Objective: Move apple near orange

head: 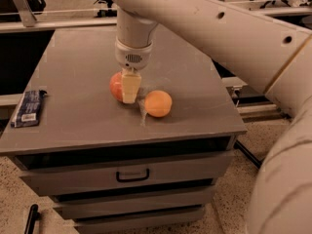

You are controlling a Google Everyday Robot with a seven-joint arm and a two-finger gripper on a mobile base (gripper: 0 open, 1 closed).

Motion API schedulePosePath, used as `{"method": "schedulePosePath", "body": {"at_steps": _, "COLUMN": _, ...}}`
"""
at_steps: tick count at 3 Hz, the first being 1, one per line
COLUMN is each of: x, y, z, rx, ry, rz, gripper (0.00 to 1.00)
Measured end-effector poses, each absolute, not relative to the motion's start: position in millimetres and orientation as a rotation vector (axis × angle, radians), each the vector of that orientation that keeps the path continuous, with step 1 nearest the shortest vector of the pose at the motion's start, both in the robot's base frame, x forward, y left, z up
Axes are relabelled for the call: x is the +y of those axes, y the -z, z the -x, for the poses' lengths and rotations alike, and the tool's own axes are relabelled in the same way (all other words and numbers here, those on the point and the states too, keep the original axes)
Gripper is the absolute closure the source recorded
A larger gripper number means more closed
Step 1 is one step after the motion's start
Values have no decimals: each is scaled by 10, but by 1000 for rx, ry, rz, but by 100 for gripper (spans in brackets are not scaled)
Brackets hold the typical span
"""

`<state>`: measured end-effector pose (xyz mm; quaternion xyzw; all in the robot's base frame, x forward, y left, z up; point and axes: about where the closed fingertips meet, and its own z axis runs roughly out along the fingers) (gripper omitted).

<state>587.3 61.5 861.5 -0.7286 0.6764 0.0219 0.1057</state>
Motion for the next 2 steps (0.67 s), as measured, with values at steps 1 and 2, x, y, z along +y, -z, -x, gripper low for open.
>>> {"method": "schedulePosePath", "body": {"at_steps": 1, "x": 601, "y": -8609, "z": -5881, "rx": 1989, "ry": -60, "rz": 2150, "gripper": 62}}
{"method": "schedulePosePath", "body": {"at_steps": 2, "x": 610, "y": -8597, "z": -5885, "rx": 1988, "ry": -61, "rz": 2149, "gripper": 38}}
